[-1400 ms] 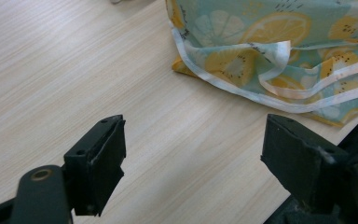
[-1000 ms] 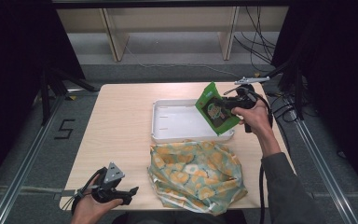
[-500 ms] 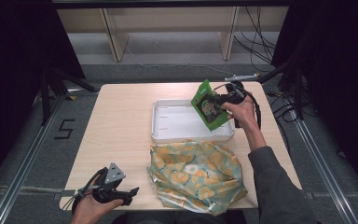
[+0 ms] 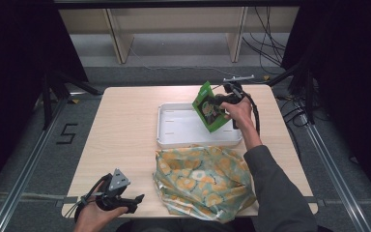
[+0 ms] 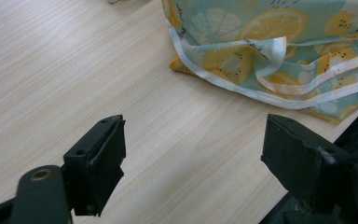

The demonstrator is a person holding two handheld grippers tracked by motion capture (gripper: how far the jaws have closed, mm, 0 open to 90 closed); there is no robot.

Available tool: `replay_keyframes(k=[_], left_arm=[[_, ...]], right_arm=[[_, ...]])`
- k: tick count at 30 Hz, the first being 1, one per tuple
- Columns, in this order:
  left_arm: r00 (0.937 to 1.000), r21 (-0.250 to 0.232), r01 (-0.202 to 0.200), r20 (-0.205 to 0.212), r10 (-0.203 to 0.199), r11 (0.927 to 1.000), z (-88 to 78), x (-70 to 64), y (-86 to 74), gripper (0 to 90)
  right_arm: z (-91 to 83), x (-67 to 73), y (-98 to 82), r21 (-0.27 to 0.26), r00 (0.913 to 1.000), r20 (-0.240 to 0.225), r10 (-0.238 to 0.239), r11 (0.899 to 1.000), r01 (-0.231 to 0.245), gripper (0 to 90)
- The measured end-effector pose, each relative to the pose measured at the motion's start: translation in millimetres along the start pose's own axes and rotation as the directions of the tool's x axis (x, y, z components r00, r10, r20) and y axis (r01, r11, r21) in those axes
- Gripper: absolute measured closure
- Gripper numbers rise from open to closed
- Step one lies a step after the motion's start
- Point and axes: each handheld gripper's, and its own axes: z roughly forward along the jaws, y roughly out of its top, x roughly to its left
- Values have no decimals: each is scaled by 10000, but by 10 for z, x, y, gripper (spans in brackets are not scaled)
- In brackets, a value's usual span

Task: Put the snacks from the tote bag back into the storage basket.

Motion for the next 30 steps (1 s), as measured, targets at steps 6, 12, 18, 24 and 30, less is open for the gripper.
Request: replay_keyframes(k=[6,12,18,24,30], left_arm=[[10000,-51,63,-23,-63,10000,-2,-10,3,209],[9997,-112,260,13,-260,9996,-17,2,-23,210],[9996,-31,290,-69,-290,9996,-37,16,-34,209],[9999,-25,124,-17,-124,9999,-32,7,-42,209],[9997,227,-222,90,220,9995,-21,-4,-38,209]], right_arm=[[128,-17,24,4,9997,237,79,10000,-79,758],[250,-49,49,3,9988,475,133,9999,-134,757],[374,-96,43,-21,9977,608,294,9996,-293,757],[461,-155,21,-99,9948,796,630,9980,-624,756],[548,-174,-7,-66,9901,781,1164,9932,-1162,755]])
